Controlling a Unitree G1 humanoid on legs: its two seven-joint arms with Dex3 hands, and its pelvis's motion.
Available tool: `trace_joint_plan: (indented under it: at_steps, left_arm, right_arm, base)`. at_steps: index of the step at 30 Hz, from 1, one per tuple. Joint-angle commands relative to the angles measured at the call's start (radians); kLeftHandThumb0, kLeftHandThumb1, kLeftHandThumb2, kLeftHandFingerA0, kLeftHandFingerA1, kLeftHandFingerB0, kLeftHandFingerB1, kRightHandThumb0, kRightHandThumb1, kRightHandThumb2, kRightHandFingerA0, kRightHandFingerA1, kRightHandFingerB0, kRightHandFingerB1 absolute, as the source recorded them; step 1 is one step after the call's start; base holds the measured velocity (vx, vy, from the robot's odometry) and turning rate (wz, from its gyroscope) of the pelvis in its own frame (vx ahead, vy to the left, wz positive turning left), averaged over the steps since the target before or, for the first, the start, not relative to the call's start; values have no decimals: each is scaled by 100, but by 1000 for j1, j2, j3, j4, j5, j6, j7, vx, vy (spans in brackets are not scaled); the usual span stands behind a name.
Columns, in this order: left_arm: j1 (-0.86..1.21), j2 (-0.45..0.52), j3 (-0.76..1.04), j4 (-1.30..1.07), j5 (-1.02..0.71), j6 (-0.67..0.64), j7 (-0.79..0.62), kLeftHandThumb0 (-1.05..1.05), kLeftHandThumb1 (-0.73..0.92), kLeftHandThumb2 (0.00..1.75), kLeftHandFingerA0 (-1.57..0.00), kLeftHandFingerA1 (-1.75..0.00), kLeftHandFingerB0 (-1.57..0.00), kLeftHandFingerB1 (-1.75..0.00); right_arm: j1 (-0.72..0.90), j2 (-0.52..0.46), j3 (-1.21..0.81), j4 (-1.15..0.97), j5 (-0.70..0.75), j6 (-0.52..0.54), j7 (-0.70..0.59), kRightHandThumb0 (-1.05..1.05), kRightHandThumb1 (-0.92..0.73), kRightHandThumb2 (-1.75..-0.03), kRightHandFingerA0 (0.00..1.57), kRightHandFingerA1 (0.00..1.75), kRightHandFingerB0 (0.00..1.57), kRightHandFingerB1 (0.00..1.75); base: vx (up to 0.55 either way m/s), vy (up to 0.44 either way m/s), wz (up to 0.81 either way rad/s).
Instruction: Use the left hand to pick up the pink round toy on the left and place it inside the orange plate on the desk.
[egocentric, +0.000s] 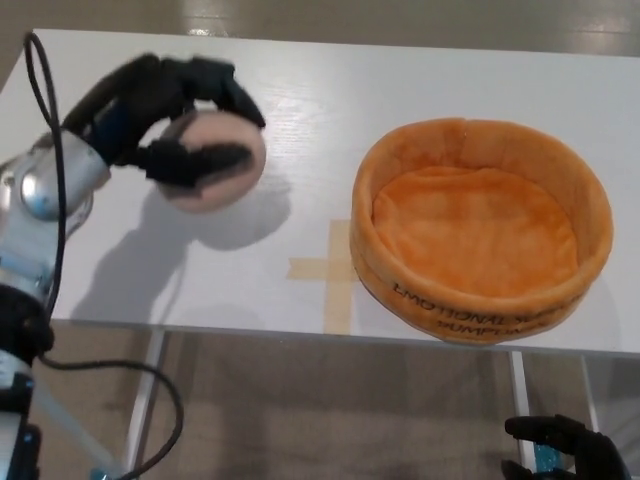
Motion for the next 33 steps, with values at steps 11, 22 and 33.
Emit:
trace_joint_plan:
  at_steps: [11, 22, 33]
  left_arm:
    - [-316, -247, 210, -28, -365, 432, -195, -29, 70, 71, -91, -159, -86, -100]
    - [-388, -401, 104, 40, -253, 397, -134, -20, 77, 67, -88, -152, -84, -93]
    - [-384, -513, -55, 177, -148, 270, -56, -18, 74, 71, -83, -146, -85, -88]
  right_arm:
    - [-12, -3, 11, 2, -14, 6, -9, -23, -41, -84, 79, 93, 56, 77]
    - [-30, 6, 6, 8, 1, 16, 0, -16, -59, -57, 70, 105, 56, 79]
    - [-36, 12, 13, 6, -6, 13, -7, -21, -42, -84, 79, 94, 56, 77]
  base:
    - [0, 0, 0]
    - [0, 0, 0]
    - [0, 0, 0]
